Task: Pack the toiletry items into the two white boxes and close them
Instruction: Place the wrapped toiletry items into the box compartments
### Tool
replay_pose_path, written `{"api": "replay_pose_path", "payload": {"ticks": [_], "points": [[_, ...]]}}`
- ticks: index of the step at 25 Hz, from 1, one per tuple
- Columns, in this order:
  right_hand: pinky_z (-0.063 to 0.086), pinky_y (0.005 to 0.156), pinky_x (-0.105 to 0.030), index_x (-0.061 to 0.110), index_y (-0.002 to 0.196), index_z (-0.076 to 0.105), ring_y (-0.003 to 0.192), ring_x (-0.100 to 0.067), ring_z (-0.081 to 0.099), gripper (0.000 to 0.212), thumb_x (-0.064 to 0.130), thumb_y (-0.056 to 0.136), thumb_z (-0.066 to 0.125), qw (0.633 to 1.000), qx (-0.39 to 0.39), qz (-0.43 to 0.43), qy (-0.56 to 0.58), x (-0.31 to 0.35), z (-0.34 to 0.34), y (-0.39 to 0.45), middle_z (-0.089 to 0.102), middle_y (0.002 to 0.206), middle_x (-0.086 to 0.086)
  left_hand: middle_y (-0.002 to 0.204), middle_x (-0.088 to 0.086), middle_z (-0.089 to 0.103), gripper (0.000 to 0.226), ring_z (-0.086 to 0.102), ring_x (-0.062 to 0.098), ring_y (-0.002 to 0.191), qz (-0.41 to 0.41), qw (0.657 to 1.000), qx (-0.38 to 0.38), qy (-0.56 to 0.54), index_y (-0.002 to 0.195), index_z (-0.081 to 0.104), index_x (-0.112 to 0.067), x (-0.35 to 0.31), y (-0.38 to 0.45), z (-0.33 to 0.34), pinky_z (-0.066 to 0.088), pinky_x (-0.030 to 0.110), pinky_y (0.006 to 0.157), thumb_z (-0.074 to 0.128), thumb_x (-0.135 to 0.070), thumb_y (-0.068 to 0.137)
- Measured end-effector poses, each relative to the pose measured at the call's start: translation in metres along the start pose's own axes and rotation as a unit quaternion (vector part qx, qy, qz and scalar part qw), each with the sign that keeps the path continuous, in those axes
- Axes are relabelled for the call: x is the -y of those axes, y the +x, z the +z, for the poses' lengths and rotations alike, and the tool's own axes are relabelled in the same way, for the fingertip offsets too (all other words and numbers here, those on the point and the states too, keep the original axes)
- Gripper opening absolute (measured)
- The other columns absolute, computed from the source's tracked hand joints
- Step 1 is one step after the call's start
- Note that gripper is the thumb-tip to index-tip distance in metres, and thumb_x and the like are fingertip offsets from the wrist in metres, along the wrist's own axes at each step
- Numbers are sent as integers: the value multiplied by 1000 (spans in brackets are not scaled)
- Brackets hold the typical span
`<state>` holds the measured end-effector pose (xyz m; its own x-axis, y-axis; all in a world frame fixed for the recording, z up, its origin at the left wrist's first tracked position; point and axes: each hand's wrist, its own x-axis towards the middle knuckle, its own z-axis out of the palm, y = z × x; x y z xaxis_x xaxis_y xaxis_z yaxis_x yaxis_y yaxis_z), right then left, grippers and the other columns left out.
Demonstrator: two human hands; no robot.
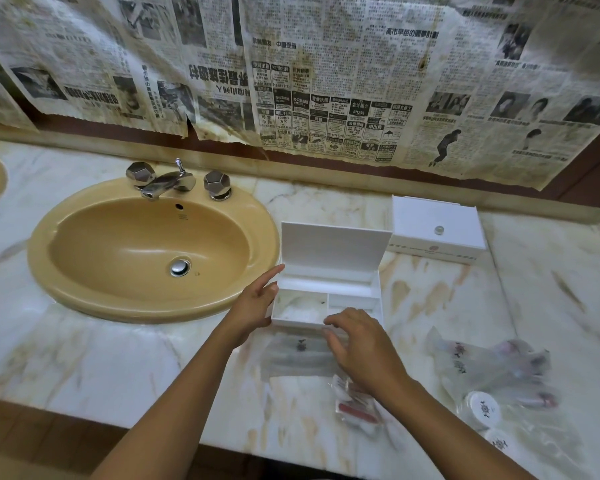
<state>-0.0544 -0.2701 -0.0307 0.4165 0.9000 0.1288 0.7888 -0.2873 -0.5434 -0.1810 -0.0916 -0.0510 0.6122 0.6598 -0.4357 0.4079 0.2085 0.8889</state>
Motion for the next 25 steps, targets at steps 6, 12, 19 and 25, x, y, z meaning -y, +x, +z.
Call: {"api": "replay_pose_path", "payload": {"ticks": [6, 12, 19, 25], "points": [[45, 81, -26, 17, 100, 70, 90, -14, 61, 18, 21, 85, 61, 998, 47, 38, -22, -15, -3, -26, 67, 96, 5, 142, 32, 40, 41, 32, 43, 140, -15, 1000, 4, 2, 141, 50, -48, -1, 2, 1, 46, 27, 77, 40, -24, 109], [36, 82, -26, 26, 112, 64, 101, -14, 56, 30, 35, 84, 58, 990, 93, 74, -74, -30, -7, -60, 60, 109, 9, 74, -2, 31, 40, 34, 31, 97, -16, 1000, -6, -9, 134, 54, -52, 3, 3, 1, 43, 32, 90, 41, -24, 109], [42, 83, -28, 23, 111, 65, 101, -16, 55, 25, 29, 90, 52, 981, 140, 86, -103, -42, 2, -70, 60, 109, 4, 82, 7, 18, 41, 26, 18, 74, -17, 1000, -11, 12, 128, 55, -58, 3, 4, 1, 45, 32, 84, 42, -25, 108], [41, 53, -23, 26, 81, 72, 62, -13, 60, 9, 19, 80, 67, 993, 45, 47, -94, -42, -1, -68, 63, 69, 9, 77, 3, 26, 40, 33, 20, 76, -21, 1000, -12, 7, 129, 54, -58, -1, -1, 4, 46, 39, 92, 42, -26, 108]]}}
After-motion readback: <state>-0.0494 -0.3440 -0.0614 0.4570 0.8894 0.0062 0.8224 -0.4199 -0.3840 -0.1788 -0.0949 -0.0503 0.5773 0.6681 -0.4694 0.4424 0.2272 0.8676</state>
